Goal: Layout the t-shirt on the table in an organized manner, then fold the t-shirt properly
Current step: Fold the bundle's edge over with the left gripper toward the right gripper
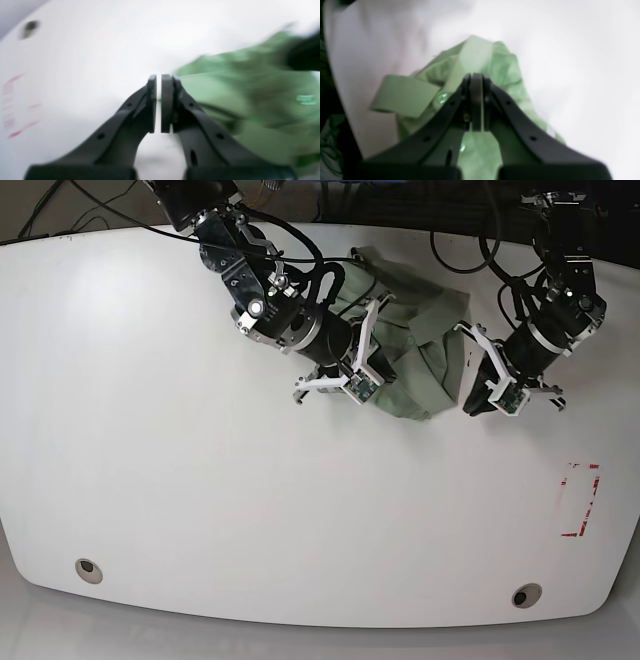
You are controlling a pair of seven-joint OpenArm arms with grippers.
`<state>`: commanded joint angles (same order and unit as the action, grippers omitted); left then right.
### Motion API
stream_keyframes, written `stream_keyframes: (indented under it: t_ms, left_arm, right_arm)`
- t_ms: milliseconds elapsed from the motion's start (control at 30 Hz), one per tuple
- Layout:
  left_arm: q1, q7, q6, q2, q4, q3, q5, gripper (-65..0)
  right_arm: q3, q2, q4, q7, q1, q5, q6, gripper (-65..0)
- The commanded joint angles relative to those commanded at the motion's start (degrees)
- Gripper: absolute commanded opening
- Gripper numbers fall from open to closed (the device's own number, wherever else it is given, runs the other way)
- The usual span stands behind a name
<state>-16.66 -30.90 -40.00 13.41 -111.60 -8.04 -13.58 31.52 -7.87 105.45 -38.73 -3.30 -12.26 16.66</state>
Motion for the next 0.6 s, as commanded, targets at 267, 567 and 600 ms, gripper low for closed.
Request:
stream_keyframes:
  t_ms: [267, 567, 600]
  left_arm:
    - [-6.15, 7.74, 0.00, 0.09, 0.26, 11.43, 8.44, -62.5]
    - [-10.64, 11.34, 0.00, 0.00, 2.73, 16.62, 14.77, -62.5]
    - [-10.64, 11.34, 0.00, 0.00, 3.43, 16.62, 14.86, -62.5]
  right_arm:
    - [0.00, -0.26, -6.59, 4.13, -2.46, 0.00, 0.18, -65.0]
    - [0.26, -1.23, -15.47, 11.34, -2.73, 0.00, 0.35, -65.0]
    - [0.35, -1.67, -16.62, 12.40, -2.73, 0.00, 0.35, -65.0]
